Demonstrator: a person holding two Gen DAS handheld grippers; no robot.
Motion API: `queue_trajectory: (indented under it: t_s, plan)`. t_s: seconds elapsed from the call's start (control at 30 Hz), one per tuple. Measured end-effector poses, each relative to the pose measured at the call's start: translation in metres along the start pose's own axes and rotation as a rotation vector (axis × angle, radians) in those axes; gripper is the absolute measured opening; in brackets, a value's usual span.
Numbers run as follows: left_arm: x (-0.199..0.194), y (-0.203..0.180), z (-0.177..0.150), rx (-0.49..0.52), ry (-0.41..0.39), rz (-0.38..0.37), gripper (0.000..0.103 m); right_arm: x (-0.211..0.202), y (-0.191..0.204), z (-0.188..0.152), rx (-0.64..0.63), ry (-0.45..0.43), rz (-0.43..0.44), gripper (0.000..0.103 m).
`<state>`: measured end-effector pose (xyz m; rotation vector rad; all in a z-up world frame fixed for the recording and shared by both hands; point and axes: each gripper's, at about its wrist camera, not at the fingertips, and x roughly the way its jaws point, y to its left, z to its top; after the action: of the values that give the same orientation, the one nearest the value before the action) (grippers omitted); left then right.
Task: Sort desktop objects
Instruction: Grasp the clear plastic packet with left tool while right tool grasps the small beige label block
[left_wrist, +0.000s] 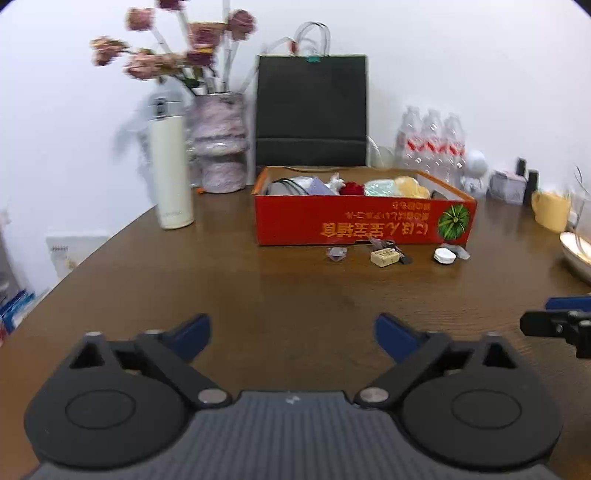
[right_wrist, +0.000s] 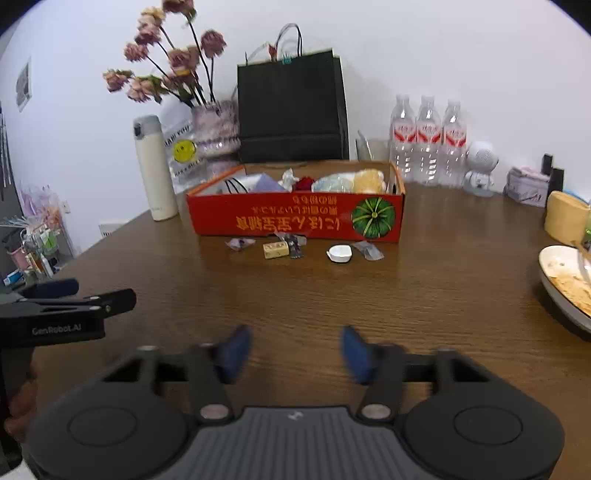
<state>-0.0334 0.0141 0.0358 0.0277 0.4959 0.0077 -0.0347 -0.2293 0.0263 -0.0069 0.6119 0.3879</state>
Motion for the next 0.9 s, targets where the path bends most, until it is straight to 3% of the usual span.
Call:
queue_trajectory:
  t_s: [0.03, 0.07, 0.2, 0.33, 0.47, 0.53, 0.7, 0.9]
  plan:
    - [0.011, 0.002, 0.009, -0.009, 0.010, -0.039, 0.072, 0.006, -0.002, 0.005, -0.002, 0.002, -0.002, 0.036]
    - [0.022, 0.004, 0.018, -0.025, 0.029, -0.084, 0.067, 0.011, -0.005, 0.009, 0.000, -0.003, -0.003, 0.036]
    - [0.080, 0.002, 0.052, -0.038, 0.086, -0.189, 0.056, 0.036, -0.009, 0.030, 0.008, -0.012, 0.009, 0.036]
    - [0.135, -0.011, 0.070, 0.020, 0.119, -0.182, 0.051, 0.057, -0.008, 0.044, 0.004, -0.002, 0.031, 0.036]
    - [0.172, -0.010, 0.072, 0.006, 0.178, -0.202, 0.026, 0.077, -0.006, 0.054, -0.015, 0.011, 0.048, 0.036]
    - [0.177, -0.005, 0.068, -0.035, 0.187, -0.233, 0.022, 0.090, -0.006, 0.061, -0.023, 0.022, 0.060, 0.036]
    - [0.167, 0.004, 0.064, -0.066, 0.159, -0.227, 0.020, 0.134, 0.005, 0.083, -0.084, 0.046, 0.088, 0.036]
    - [0.148, 0.030, 0.070, -0.127, 0.099, -0.220, 0.020, 0.178, 0.026, 0.090, -0.160, 0.099, 0.055, 0.035]
